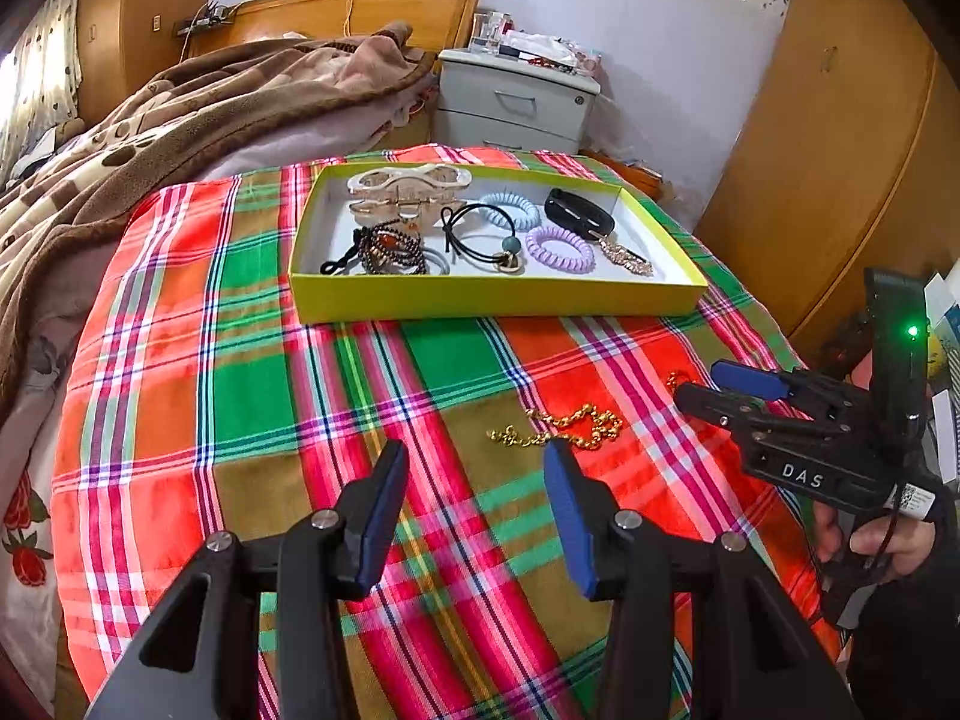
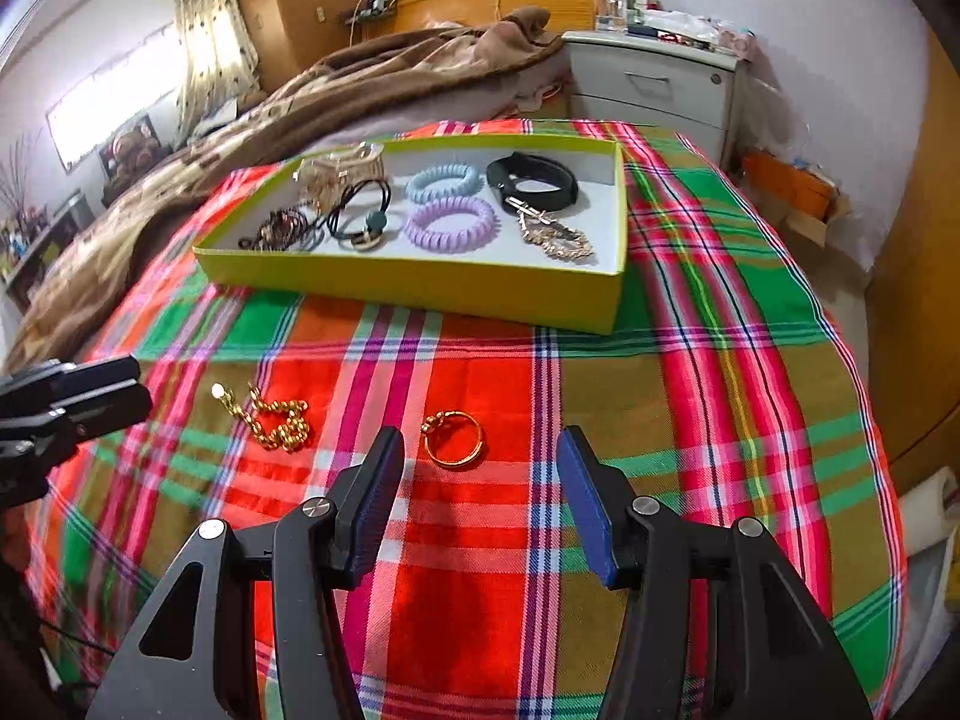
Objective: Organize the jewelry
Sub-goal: 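Move both tools back toward the gold chain and gold ring, then grasp the gold ring with the right tool while the left tool grasps the gold chain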
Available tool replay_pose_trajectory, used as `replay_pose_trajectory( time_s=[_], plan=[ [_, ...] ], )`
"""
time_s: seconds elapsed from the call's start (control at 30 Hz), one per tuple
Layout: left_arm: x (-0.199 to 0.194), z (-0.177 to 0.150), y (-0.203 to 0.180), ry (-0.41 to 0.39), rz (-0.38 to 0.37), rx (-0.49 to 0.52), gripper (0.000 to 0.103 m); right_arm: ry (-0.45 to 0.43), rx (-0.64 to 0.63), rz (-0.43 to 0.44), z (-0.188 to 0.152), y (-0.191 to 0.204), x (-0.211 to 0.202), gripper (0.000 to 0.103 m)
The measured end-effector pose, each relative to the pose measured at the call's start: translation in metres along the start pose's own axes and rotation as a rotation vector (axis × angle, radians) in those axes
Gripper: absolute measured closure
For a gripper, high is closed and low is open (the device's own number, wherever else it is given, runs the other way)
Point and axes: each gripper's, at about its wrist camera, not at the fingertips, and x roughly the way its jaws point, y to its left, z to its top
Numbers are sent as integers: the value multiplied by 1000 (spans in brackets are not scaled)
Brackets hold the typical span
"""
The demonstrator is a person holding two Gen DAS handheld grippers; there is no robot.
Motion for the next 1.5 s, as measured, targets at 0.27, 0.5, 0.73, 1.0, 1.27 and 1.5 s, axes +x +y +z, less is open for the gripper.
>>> replay_pose_trajectory(
  time_s=[0.27, 0.5, 0.73, 1.0, 1.27, 1.5],
  plan=[
    [3, -2, 3, 8, 4, -16, 54, 19, -104, -39, 4, 18, 7, 51],
    [5, -3, 2, 19, -5, -20, 54, 15, -110, -30, 3, 21, 6, 62],
    [8, -3, 5, 25, -14, -39, 54, 12, -104, -29, 4, 19, 5, 80],
    [16, -3, -7, 51, -48, -18, 54, -15, -62, -12, 3, 10, -3, 80],
    [35, 5, -30, 84, -64, 34, 52, -53, -15, 0, 1, -1, -17, 80],
    [48, 9, -43, 93, -12, 65, 37, -91, -15, 7, 1, -2, -28, 80]
  ],
)
